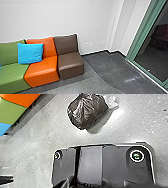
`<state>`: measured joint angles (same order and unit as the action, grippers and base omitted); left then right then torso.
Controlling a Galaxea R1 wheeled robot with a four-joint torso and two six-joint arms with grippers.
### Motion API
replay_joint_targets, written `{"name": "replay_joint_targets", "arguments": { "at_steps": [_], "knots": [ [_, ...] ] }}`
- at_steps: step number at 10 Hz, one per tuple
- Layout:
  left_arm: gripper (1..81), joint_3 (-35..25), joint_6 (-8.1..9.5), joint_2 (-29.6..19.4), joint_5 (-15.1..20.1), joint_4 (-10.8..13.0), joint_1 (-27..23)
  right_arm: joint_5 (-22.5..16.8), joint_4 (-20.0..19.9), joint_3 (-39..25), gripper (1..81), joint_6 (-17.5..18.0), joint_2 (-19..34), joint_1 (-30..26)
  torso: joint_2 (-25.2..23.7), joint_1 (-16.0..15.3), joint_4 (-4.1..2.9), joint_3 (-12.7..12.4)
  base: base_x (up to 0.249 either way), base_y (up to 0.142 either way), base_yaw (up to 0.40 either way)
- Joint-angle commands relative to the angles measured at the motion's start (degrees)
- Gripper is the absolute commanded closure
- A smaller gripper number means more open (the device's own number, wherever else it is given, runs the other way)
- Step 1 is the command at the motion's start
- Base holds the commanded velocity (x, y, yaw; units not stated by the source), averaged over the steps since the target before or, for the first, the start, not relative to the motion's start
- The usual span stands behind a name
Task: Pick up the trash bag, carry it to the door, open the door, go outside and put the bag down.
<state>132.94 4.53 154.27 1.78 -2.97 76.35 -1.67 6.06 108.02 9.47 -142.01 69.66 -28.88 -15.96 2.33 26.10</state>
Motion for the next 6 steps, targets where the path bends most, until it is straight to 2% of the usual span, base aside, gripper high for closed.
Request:
{"name": "replay_joint_targets", "arguments": {
  "at_steps": [1,4,6],
  "knots": [
    [1.0,0.22,-0.05,-1.77,7.0,-2.65,-5.46,-3.25,-1.05,-1.6,1.0,0.2,2.06,-3.69,-5.55,-3.58,0.0,0.0,0.0,0.0,0.0],
    [1.0,0.48,-0.05,-2.3,7.54,-3.7,-8.97,-3.25,-1.49,-1.77,1.0,0.2,2.14,-3.25,-12.02,-7.67,0.0,0.05,0.0,0.0,0.0],
    [1.0,1.18,-0.05,-2.04,10.52,-5.2,-12.22,-3.25,-1.58,-2.03,1.0,0.2,2.06,-2.46,-16.35,-10.38,0.0,0.05,0.0,0.0,0.0]
  ]
}}
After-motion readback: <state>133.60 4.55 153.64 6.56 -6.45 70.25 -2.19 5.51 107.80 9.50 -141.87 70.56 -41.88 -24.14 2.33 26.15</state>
